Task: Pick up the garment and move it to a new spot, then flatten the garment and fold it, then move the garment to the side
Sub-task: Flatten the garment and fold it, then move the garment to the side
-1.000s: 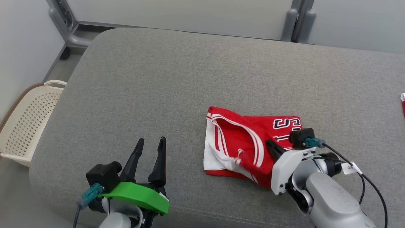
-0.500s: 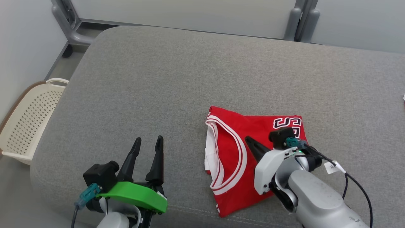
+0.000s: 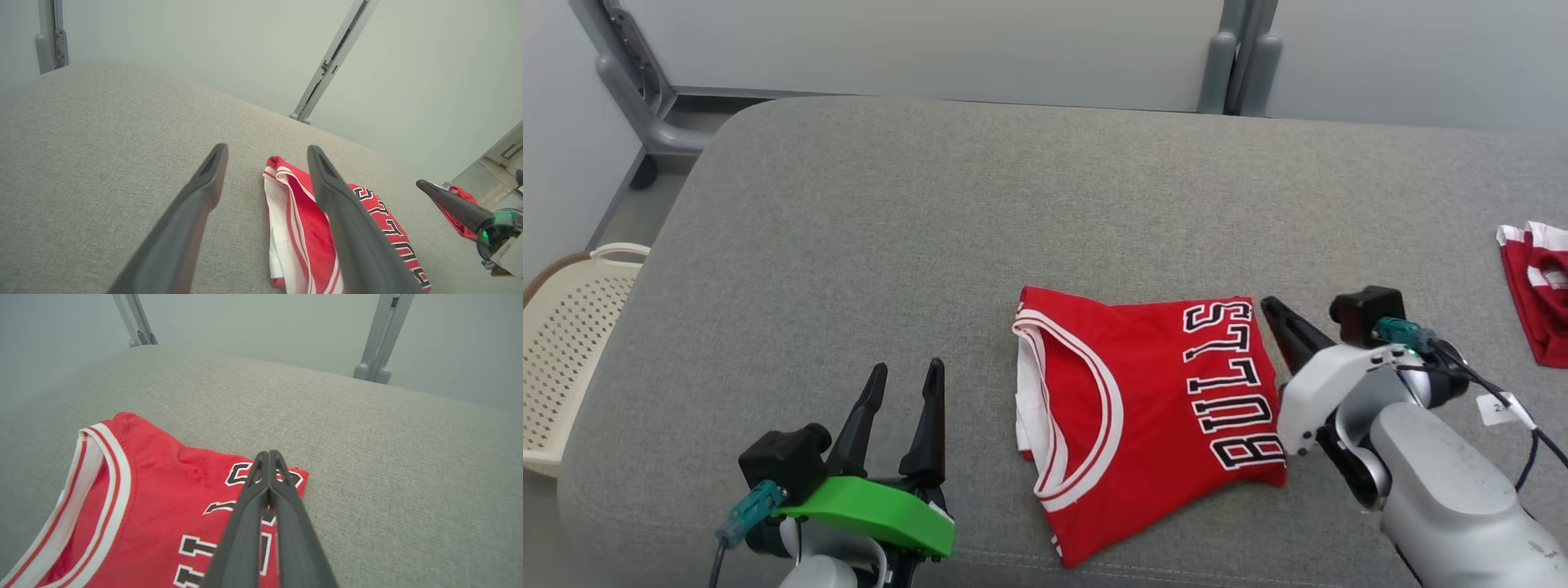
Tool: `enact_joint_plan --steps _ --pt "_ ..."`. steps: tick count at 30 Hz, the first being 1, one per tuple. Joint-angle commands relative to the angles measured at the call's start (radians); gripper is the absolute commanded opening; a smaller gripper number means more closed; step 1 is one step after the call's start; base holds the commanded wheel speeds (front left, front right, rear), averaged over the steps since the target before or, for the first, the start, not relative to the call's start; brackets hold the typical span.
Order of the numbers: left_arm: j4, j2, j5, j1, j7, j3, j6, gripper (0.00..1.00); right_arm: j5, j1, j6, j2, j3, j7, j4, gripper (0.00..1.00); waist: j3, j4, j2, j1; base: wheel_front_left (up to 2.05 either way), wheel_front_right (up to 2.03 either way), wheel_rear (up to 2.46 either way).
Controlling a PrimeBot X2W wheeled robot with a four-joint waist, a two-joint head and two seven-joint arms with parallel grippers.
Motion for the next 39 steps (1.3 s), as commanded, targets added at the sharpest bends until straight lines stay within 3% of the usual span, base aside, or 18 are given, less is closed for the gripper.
enact_joint_plan --steps 1,3,4,5,10,20,35,36,37,38,39 --pt "-0.001 0.007 0.001 0.006 -0.002 -0.002 0.003 1.0 -0.009 0.026 0.0 -0.013 -0.015 0.0 -0.006 0.0 -0.008 -0.012 -0.0001 0.0 0.0 0.0 0.0" --pt "-0.001 0.008 0.001 0.009 -0.002 -0.004 0.004 1.0 -0.013 0.048 0.0 -0.024 -0.046 -0.001 -0.004 0.14 -0.011 -0.016 -0.0001 0.0 0.0 0.0 0.0" --pt "-0.001 0.009 0.0 0.01 -0.001 -0.005 0.004 1.0 -0.014 0.057 0.0 -0.026 -0.062 -0.005 -0.004 0.48 -0.012 -0.016 -0.0001 0.0 0.0 0.0 0.0" --pt "-0.002 0.01 -0.001 0.011 -0.001 -0.005 0.004 1.0 -0.015 0.07 0.0 -0.026 -0.078 -0.004 0.0 1.0 -0.012 -0.017 -0.0001 0.0 0.0 0.0 0.0" --pt "-0.006 0.014 0.0 0.007 0.006 -0.01 0.006 1.0 0.009 0.14 0.0 -0.006 -0.158 0.014 0.027 1.0 -0.012 -0.001 -0.0001 0.0 0.0 0.0 0.0" --pt "-0.017 0.017 0.005 -0.005 0.016 -0.021 0.006 1.0 0.196 0.138 0.0 0.032 -0.215 0.092 0.054 1.0 0.006 0.072 -0.0001 0.0 0.0 0.0 0.0" --pt "-0.019 0.014 0.005 -0.018 0.009 -0.024 0.006 1.0 0.38 0.052 0.0 0.011 -0.19 0.237 0.18 1.0 0.045 0.157 -0.0001 0.0 0.0 0.0 0.0" --pt "-0.02 0.013 0.005 -0.018 0.007 -0.023 0.007 1.0 0.388 0.049 0.0 0.012 -0.178 0.244 0.173 0.94 0.046 0.157 -0.0001 0.0 0.0 0.0 0.0" --pt "-0.02 0.013 0.005 -0.018 0.007 -0.023 0.007 1.0 0.388 0.049 0.0 0.012 -0.178 0.244 0.173 0.94 0.046 0.157 -0.0001 0.0 0.0 0.0 0.0" --pt "-0.02 0.013 0.005 -0.018 0.007 -0.022 0.008 1.0 0.395 0.048 0.0 0.011 -0.164 0.251 0.164 0.45 0.048 0.155 -0.0001 0.0 0.0 0.0 0.0" --pt "-0.02 0.013 0.005 -0.018 0.006 -0.02 0.01 1.0 0.401 0.048 0.0 0.008 -0.151 0.252 0.154 0.34 0.048 0.151 -0.0001 0.0 0.0 0.0 0.0"
